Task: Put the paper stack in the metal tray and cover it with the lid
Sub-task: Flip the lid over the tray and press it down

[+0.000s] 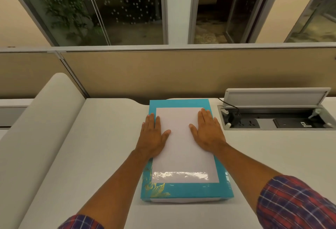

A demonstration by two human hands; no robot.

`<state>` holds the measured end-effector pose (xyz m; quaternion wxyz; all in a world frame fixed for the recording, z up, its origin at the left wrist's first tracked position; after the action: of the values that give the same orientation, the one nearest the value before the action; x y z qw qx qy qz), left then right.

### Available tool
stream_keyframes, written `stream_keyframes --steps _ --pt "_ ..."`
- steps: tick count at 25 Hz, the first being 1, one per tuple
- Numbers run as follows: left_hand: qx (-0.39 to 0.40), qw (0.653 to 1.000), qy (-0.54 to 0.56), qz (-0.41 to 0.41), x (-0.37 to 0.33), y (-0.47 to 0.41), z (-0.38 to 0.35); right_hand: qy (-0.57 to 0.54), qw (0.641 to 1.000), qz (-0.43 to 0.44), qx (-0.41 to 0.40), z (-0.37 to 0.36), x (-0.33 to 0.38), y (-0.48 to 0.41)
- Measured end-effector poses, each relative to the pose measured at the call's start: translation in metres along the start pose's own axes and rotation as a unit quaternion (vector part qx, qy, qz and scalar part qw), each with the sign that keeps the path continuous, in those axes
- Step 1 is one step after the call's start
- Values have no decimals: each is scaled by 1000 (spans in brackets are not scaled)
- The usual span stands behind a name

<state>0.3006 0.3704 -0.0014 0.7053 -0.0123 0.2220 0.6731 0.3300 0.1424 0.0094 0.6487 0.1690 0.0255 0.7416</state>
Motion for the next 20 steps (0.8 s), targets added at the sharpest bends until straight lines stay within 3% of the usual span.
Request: stream_keyframes --steps 11,20 --pt "4 997 -76 9 4 0 -6 30 1000 7 3 -17 -8 -4" --pt "2 994 -112 -16 -38 74 -19 71 997 13 -11 -37 -20 91"
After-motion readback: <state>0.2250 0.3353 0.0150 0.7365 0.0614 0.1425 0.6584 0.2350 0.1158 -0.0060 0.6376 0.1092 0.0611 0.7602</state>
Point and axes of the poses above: each hand's wrist, its own y-axis away from the middle knuckle, its own z-axis out of the back of the hand, x = y × z, the point moved 7 cm from there along -y, towards the middle knuckle, and after that the axes turned 8 degrees about x, right-handed, at the moved point
